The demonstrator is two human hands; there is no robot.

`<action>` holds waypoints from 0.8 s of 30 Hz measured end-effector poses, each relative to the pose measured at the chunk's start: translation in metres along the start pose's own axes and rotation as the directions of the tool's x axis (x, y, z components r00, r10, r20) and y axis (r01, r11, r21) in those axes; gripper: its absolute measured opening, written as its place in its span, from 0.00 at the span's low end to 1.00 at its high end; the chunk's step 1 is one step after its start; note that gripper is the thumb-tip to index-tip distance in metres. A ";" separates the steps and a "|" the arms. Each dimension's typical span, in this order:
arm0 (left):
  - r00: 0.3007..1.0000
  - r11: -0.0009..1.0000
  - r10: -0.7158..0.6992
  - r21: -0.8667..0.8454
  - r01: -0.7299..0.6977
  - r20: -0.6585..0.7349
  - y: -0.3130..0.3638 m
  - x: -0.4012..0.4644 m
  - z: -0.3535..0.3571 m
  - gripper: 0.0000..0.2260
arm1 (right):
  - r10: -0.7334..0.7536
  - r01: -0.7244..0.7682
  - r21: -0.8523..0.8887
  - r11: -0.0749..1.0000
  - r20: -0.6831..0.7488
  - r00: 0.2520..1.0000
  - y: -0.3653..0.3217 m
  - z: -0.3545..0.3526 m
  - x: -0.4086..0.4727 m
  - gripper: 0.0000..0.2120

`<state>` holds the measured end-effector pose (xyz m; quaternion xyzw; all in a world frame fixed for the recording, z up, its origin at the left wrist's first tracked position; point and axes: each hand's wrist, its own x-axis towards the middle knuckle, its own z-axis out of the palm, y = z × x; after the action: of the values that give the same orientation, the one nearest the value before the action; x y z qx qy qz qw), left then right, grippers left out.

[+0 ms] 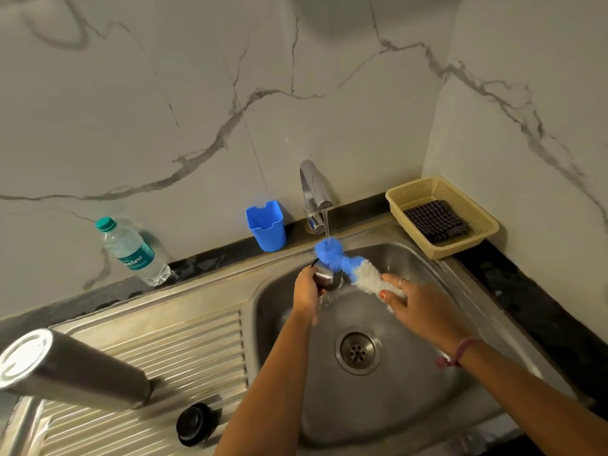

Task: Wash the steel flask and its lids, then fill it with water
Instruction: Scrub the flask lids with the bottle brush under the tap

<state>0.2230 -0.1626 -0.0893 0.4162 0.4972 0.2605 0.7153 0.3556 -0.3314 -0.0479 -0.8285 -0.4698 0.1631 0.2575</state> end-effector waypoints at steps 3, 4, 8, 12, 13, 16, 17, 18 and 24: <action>1.000 1.000 -0.021 -0.016 0.022 0.016 -0.001 0.004 0.000 0.13 | -0.007 0.007 0.018 1.000 -0.011 1.000 -0.001 0.004 -0.004 0.21; 1.000 1.000 -0.021 -0.011 0.021 0.011 0.000 0.002 0.001 0.12 | 0.028 -0.027 0.043 0.999 -0.012 1.000 0.001 0.002 -0.002 0.21; 0.999 0.999 -0.042 -0.018 0.042 -0.010 0.000 0.000 0.005 0.12 | 0.026 -0.024 0.049 0.998 -0.026 0.999 -0.001 0.003 -0.001 0.22; 0.998 0.994 -0.061 -0.090 0.060 -0.007 0.006 -0.001 0.006 0.12 | 0.043 -0.042 0.066 0.997 -0.018 0.999 -0.006 0.002 0.005 0.21; 0.998 0.994 -0.058 -0.090 0.056 -0.023 0.006 0.000 0.006 0.11 | 0.083 -0.080 0.092 0.992 -0.022 0.996 -0.005 0.000 0.007 0.21; 0.998 0.992 -0.054 -0.115 0.048 -0.044 0.006 0.003 0.008 0.11 | 0.057 -0.055 0.074 0.996 -0.027 0.998 -0.008 0.000 0.004 0.22; 0.998 0.990 -0.060 -0.133 0.055 -0.034 0.006 0.003 0.007 0.12 | 0.025 -0.023 0.058 0.998 -0.024 0.999 -0.010 0.002 0.001 0.22; 0.997 0.985 -0.069 -0.160 0.065 -0.021 0.007 0.003 0.007 0.12 | 0.002 -0.001 0.052 0.999 -0.022 1.000 -0.011 0.003 0.000 0.22; 0.995 0.958 -0.101 -0.273 0.092 -0.017 0.009 -0.009 0.010 0.13 | 0.091 -0.089 0.070 0.994 -0.024 0.996 -0.011 0.000 0.006 0.22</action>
<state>0.2297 -0.1685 -0.0760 0.2853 0.4875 0.2973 0.7697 0.3513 -0.3217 -0.0414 -0.8416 -0.4226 0.1794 0.2845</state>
